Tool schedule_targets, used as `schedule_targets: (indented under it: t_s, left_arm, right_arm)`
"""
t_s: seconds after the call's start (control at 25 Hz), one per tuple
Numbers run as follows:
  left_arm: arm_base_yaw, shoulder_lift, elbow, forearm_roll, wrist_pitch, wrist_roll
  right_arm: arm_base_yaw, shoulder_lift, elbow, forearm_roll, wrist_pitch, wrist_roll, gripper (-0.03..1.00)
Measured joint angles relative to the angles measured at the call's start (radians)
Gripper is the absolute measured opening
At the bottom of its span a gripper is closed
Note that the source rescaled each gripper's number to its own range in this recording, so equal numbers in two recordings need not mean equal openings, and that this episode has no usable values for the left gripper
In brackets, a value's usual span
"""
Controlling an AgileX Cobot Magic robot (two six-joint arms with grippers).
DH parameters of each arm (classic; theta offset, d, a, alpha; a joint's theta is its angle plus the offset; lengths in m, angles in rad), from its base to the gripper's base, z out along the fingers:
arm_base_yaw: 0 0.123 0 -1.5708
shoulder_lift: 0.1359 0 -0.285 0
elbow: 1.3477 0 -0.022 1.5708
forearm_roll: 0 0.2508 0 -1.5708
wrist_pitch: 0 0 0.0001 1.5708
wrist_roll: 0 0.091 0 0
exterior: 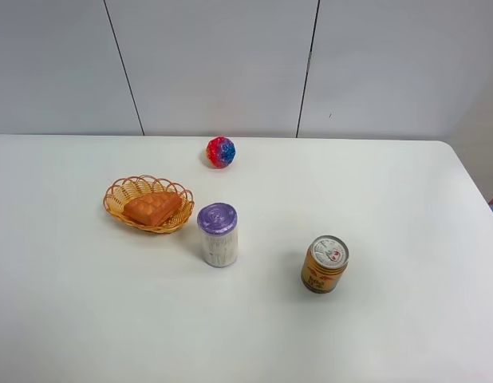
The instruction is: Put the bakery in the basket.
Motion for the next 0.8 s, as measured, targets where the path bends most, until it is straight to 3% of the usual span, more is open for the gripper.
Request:
schedule_targets:
  t_s: [0.24, 0.48, 0.8]
  left_arm:
    - [0.000, 0.000, 0.000, 0.000, 0.000, 0.000]
    - [0.000, 0.000, 0.000, 0.000, 0.000, 0.000]
    - [0.000, 0.000, 0.000, 0.000, 0.000, 0.000]
  right_arm:
    - [0.000, -0.300, 0.214, 0.015, 0.009, -0.017, 0.59]
    - [0.000, -0.410, 0.383, 0.050, 0.022, -0.060, 0.59]
    - [0.000, -0.431, 0.397, 0.006, 0.029, -0.005, 0.59]
